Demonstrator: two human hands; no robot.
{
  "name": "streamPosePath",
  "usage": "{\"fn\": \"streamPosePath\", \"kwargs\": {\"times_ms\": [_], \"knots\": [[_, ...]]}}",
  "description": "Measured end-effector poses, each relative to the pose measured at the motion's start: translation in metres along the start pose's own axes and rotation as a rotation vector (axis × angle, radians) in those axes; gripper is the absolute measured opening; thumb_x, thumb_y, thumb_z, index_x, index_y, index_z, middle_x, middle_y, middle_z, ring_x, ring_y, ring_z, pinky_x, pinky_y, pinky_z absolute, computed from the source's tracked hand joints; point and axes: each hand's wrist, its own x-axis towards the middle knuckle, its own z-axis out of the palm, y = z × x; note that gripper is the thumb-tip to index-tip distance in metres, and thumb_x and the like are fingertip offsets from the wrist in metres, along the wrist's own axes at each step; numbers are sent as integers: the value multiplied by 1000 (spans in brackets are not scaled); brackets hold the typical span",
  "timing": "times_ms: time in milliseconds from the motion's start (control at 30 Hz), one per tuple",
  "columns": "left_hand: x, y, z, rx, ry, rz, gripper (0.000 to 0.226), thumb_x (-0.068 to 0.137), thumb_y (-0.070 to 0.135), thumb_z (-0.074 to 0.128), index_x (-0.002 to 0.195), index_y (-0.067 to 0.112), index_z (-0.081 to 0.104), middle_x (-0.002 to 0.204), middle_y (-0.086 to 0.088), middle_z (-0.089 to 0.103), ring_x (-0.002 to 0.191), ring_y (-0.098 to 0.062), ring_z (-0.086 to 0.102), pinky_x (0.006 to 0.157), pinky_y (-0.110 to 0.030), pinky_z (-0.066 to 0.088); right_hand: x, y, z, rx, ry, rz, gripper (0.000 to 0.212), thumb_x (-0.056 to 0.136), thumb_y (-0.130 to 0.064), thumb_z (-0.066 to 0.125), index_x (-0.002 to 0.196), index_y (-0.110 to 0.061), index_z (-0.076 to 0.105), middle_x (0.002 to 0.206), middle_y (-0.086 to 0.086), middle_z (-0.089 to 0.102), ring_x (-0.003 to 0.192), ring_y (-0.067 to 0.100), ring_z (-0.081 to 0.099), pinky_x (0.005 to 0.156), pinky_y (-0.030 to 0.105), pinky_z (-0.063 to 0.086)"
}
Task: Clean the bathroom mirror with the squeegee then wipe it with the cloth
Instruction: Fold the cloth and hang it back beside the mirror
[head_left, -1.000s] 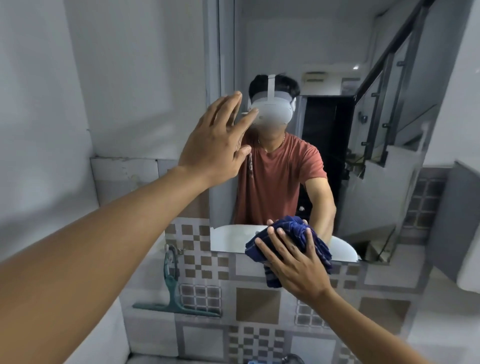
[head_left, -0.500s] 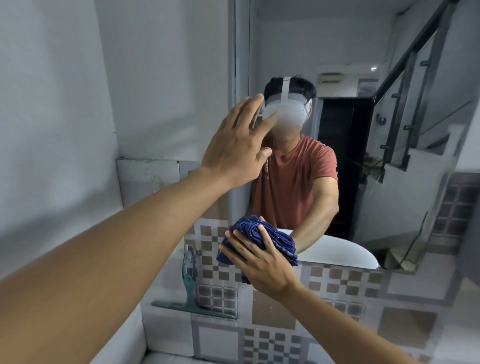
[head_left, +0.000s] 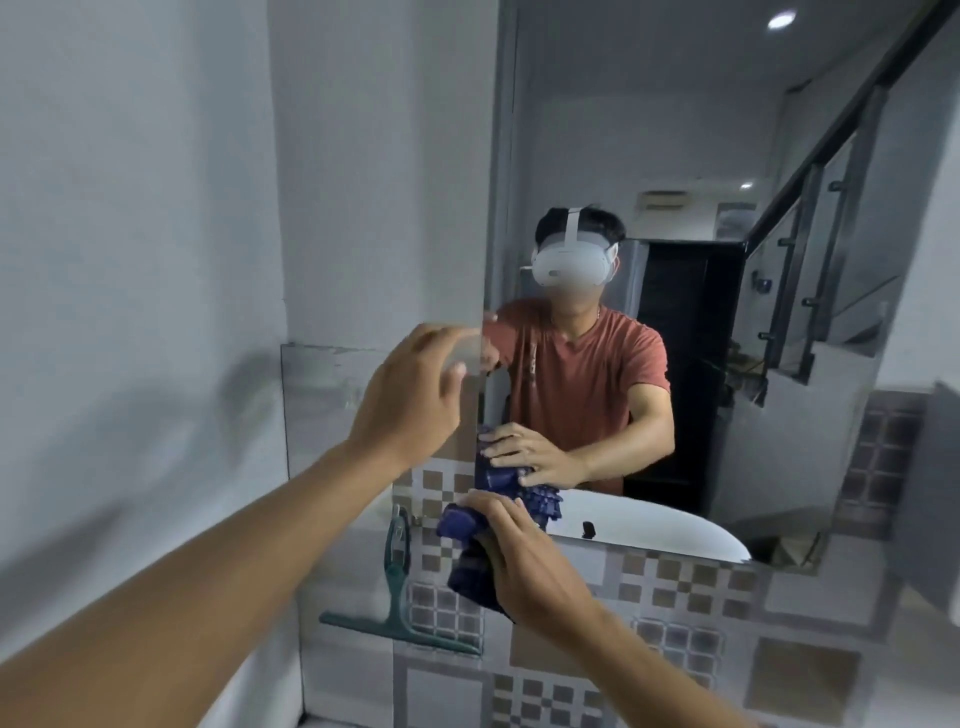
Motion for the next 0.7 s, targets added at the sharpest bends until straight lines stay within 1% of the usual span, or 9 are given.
{"fn": "streamPosePath", "kwargs": {"times_ms": [67,133,200,233,300,400,500,600,700], "knots": [[-28,-15,-6,-169,-120,-267,38,97,1,51,126,22,62,119,3,68,108,-8,63,99,-33,53,2,-15,-12,154,165,100,22,104,-20,46,122,-23,57,122,-5,55,105,2,54,92,25,44],[-52,-24,-12,-335,-367,-476,50,91,-6,54,124,31,60,124,6,64,115,-10,60,102,-36,51,4,-32,-25,312,264,183,24,104,-7,48,116,-23,61,112,1,62,102,5,59,89,23,46],[-67,-20,-16,-470,-628,-562,51,90,1,64,130,32,58,132,8,57,125,-12,54,101,-31,47,9,-48,-40,536,259,255,25,104,-4,50,114,-22,63,104,7,71,95,15,66,86,24,51],[-72,-16,-19,-533,-691,-574,45,90,9,70,130,29,61,130,8,60,122,-11,57,98,-27,48,12,-55,-47,666,248,285,24,103,-3,51,113,-20,65,104,13,72,94,21,67,87,29,51],[-75,-10,-26,-612,-655,-582,28,90,17,73,117,22,69,115,4,71,105,-9,68,92,-26,55,16,-67,-58,996,200,354,25,101,-3,52,111,-16,71,107,21,71,97,33,65,92,44,50],[-69,-12,-43,-537,-573,-561,8,92,21,70,98,17,68,95,-1,72,89,-14,69,85,-32,56,21,-79,-69,1302,137,465,34,103,0,43,114,-13,72,115,22,72,103,37,67,97,49,52],[-60,-12,-59,-503,-569,-542,7,94,21,66,91,16,61,85,0,68,77,-12,63,73,-26,49,27,-89,-80,1377,85,498,34,104,-4,39,125,-10,66,123,22,70,106,37,69,92,48,54],[-50,-10,-70,-439,-430,-525,10,94,19,65,90,16,57,84,-6,66,78,-19,64,72,-30,51,35,-95,-83,1315,89,541,38,106,-10,37,125,-23,67,119,13,75,102,30,74,87,46,54],[-39,-11,-81,-305,-296,-488,9,95,21,62,93,18,55,83,-2,65,76,-17,63,63,-21,45,44,-103,-83,1284,98,576,38,109,-21,35,132,-24,64,122,12,74,110,33,71,97,53,53]]}}
